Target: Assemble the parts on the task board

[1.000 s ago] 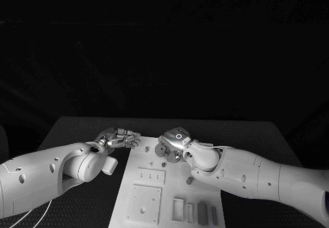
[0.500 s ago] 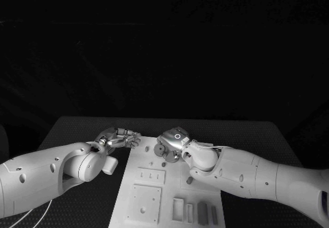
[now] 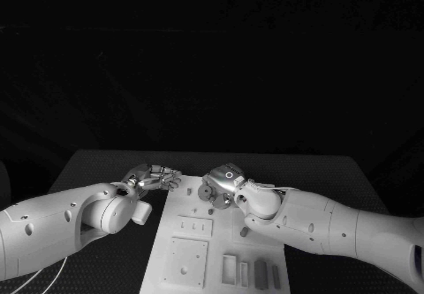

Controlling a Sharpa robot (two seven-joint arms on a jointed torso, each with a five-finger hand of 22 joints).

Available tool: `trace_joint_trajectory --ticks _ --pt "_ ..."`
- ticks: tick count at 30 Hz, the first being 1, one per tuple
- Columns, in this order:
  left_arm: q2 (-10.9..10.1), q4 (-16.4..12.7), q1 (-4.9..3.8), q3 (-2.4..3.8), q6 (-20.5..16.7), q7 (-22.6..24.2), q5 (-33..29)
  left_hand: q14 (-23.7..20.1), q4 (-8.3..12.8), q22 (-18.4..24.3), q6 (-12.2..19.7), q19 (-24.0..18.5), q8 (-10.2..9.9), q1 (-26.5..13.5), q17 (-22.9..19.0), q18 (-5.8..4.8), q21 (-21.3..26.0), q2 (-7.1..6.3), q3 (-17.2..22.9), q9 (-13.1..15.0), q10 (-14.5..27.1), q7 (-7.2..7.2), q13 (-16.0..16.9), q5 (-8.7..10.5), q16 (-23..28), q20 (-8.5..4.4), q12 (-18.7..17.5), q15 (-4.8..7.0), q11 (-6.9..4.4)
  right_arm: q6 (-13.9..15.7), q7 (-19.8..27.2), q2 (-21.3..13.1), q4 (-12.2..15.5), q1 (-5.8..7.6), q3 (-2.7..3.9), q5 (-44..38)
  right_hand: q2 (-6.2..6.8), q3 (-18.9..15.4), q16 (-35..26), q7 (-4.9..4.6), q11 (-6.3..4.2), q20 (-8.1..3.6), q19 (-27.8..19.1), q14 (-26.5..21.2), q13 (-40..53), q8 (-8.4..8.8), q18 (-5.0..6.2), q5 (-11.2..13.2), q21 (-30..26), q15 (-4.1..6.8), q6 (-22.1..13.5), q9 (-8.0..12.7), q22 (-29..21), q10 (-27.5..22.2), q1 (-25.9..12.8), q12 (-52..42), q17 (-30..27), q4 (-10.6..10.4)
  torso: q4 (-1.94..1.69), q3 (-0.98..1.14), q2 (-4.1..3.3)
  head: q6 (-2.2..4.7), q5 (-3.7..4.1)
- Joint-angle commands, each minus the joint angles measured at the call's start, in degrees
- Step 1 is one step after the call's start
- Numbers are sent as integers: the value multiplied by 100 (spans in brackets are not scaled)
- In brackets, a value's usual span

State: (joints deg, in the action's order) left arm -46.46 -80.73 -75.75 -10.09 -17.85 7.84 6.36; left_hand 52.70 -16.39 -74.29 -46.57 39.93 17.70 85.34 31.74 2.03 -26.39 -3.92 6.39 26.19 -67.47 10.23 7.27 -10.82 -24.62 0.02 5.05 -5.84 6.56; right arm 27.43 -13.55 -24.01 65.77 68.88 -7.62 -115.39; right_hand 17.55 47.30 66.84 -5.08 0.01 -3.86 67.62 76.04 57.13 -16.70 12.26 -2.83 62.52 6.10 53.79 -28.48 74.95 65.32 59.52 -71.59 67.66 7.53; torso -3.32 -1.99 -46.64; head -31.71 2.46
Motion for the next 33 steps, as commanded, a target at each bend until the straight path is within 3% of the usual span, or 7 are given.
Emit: trace_joint_trajectory --ticks 1,22,33 --pt "3 -9 -6 5 29 38 3 -3 -14 8 -13 -16 -39 16 9 108 -36 -16 -2 0 -36 37 6 21 30 37 -29 -28 12 -378 -37 -69 -23 -45 -36 32 -37 16 -26 -163 32 -35 10 -3 -7 -8 274 2 -12 -38 133 -11 34 2 6 29 -8 35 -2 3 4 -8 -4" --pt "4 -6 -5 5 34 35 3 -3 -15 10 -12 -17 -42 14 14 108 -38 -18 -4 1 -36 38 6 22 36 38 -35 -28 12 -332 -62 -98 42 -68 -36 20 -38 69 -25 -133 5 -22 26 7 -13 -76 274 2 -12 -21 263 -38 28 12 30 29 -19 17 7 10 0 -12 -6" --pt "2 -2 -5 4 32 35 3 -3 -14 11 -11 -18 -44 16 17 109 -38 -18 -4 1 -35 37 6 21 40 38 -39 -28 12 -340 -52 -134 88 -69 -36 46 -38 67 -24 -127 0 -20 28 8 -14 -83 274 2 -11 -16 278 -41 28 15 30 28 -20 20 -4 4 4 -24 -5"
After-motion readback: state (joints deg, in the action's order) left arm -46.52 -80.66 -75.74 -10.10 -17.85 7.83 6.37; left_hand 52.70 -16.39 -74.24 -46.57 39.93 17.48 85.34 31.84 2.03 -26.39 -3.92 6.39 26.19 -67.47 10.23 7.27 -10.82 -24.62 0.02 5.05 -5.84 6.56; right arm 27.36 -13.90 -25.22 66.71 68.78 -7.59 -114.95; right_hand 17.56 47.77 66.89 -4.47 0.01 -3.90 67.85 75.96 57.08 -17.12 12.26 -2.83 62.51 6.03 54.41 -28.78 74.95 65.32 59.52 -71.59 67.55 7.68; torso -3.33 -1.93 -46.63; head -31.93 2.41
